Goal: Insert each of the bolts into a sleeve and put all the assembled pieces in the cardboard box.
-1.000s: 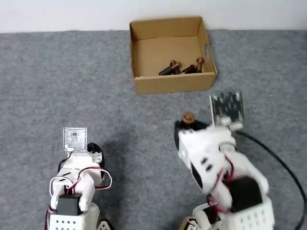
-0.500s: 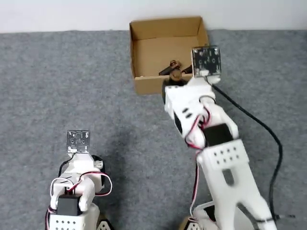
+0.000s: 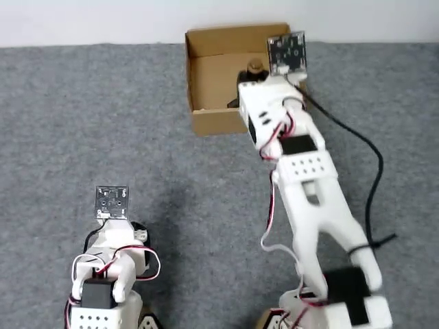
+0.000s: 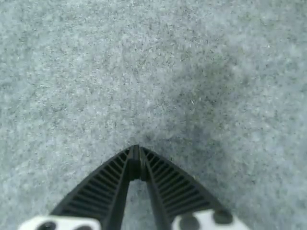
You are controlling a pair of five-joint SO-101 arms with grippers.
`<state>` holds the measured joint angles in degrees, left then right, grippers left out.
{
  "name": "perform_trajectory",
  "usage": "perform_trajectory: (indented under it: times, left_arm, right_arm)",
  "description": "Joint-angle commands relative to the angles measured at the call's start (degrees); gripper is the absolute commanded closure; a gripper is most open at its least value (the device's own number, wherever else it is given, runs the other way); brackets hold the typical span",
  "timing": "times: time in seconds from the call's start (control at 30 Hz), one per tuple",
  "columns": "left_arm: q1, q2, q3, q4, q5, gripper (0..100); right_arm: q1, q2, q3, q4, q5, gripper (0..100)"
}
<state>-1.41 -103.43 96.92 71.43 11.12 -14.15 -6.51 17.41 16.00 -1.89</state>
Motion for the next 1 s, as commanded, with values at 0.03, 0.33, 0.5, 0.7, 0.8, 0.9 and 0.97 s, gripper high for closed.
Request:
perform_trajectory:
  times: [0.03,0.33,0.5,0.7,0.8,0.9,0.97]
  left_arm:
    - [-0.09,-0.53,-0.48,0.35,-0.18,99]
    - [-0.09,-0.53,-0.48,0.35,-0.18,99]
    - [-0.09,-0.53,-0.48,0.35,-0.18,99]
    - [-0.09,-0.53,-0.48,0.35,-0.18,99]
    - [-0.09,-0.53,-0.48,0.35,-0.18,99]
    - [-0.09,-0.53,-0.48,0.35,-0.18,99]
    - [-0.09,-0.53,-0.48,0.35,-0.18,99]
  right_arm:
    - [2.68,7.43,-13.1,-1.63,0.7,99.1]
    - [8.13,25.27,-20.75,-2.07,0.7,99.1]
    - [11.82,34.15,-26.37,-1.54,0.7,98.6]
    - [12.35,36.0,-28.57,6.64,0.62,80.7]
    - [11.91,35.3,-28.57,10.24,0.18,73.4]
    - [11.65,33.27,-28.48,12.97,-2.11,75.5]
    - [11.12,31.78,-28.48,13.58,-4.04,78.1]
